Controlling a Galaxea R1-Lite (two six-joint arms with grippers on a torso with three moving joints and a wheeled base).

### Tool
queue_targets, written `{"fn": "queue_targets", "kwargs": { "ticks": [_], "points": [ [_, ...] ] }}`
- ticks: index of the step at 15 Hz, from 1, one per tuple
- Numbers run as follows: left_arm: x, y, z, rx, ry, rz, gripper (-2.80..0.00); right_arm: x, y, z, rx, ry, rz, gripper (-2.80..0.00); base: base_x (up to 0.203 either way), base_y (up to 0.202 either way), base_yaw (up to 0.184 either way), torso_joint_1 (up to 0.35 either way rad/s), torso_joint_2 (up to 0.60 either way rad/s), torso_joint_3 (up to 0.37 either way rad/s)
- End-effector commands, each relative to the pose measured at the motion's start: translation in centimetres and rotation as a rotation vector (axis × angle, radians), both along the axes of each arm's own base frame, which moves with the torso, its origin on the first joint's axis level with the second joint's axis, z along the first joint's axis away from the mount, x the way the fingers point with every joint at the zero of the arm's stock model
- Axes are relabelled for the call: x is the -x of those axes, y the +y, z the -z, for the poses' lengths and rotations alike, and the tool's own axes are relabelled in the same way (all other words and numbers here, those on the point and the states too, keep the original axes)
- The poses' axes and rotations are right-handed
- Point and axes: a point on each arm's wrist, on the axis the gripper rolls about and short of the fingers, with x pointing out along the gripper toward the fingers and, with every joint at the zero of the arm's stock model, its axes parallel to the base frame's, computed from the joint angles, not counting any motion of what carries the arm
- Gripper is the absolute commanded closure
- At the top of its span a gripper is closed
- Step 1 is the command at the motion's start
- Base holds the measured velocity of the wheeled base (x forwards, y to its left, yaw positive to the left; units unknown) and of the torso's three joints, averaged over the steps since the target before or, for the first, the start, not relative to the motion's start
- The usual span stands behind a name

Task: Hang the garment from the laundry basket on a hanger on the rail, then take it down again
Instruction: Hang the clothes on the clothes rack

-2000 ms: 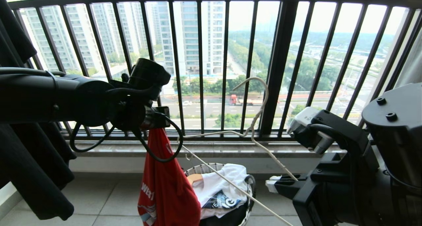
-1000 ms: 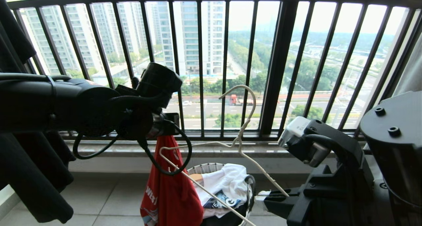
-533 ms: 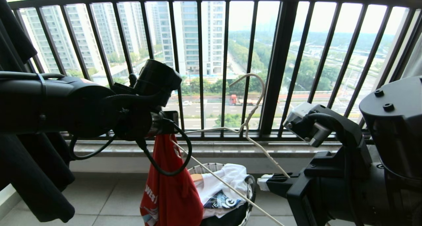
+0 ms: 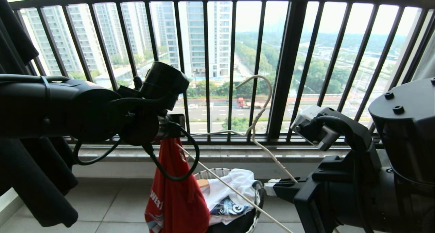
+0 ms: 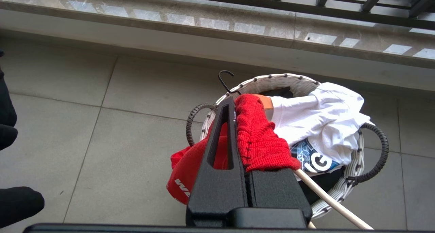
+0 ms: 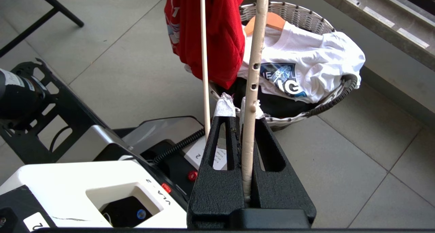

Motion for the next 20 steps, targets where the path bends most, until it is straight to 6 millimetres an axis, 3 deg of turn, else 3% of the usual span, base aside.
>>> {"fn": "queue_targets", "kwargs": {
  "ticks": [1, 20],
  "points": [
    [-0.25, -0.08, 0.39, -0.015, 0.004, -0.018, 0.00, 0.10, -0.03, -0.01, 0.001, 0.000, -0.002, 0.00, 0.000, 0.000, 0.000, 0.000, 0.00, 0.000],
    [0.42, -0.82, 0.35, 0.003, 0.001, 0.013, 0.00, 0.30, 0.56, 0.27, 0.004, 0.006, -0.014, 0.00, 0.000, 0.000, 0.000, 0.000, 0.00, 0.000]
  ]
}}
